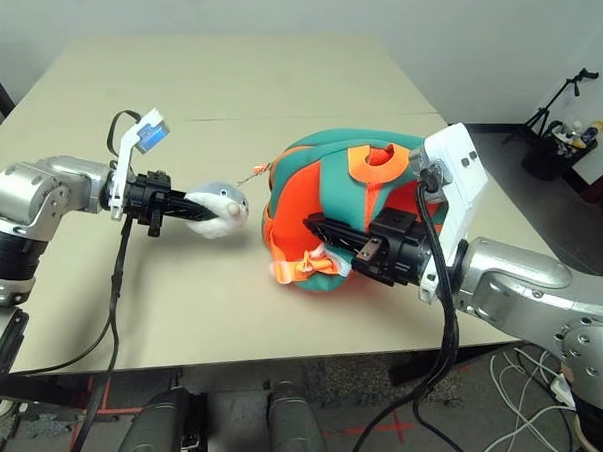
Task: Put the pencil case into the backpack and zip it.
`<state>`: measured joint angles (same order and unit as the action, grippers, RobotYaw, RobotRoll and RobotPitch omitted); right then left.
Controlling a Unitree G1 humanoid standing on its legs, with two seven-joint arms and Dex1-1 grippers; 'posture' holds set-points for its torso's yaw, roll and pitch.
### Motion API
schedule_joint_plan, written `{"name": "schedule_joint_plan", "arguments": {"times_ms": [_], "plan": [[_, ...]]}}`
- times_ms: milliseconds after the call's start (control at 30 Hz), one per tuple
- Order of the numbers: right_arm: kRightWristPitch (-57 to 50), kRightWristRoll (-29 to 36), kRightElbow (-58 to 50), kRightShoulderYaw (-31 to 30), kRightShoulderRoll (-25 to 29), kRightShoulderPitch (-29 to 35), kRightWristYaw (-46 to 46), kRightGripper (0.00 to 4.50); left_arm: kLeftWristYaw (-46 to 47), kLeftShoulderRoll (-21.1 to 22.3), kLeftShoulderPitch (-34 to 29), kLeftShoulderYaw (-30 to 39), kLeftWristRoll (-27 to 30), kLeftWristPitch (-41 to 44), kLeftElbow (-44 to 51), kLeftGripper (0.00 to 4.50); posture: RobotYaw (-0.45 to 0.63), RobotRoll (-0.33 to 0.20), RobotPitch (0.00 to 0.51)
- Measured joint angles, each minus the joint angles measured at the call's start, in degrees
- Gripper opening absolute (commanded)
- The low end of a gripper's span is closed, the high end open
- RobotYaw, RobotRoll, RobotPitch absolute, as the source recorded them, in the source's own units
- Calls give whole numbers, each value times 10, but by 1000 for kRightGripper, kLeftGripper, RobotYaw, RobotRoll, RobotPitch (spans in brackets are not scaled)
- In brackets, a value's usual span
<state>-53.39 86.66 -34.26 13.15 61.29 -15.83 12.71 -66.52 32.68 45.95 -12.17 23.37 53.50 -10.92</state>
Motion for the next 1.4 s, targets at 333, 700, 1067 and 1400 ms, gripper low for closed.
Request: {"name": "schedule_joint_plan", "arguments": {"times_ms": [333, 700, 1067, 1400], "plan": [[-3, -9, 3, -5, -4, -8, 5, 138, 4, -33, -12, -52, -54, -90, -128, 247, -139, 0, 59], [-7, -28, 7, -6, -17, -9, 14, 138, -5, -61, -39, -78, -79, -107, -134, 237, -131, 0, 48], [-33, -25, 34, 19, -5, 26, -19, 2158, 60, -34, -51, 48, 14, 55, 27, 3676, -138, 0, 24], [-165, 143, 107, 270, 144, 186, -63, 4486, 22, 226, -203, 149, 139, 225, 225, 4500, -143, 0, 28]]}}
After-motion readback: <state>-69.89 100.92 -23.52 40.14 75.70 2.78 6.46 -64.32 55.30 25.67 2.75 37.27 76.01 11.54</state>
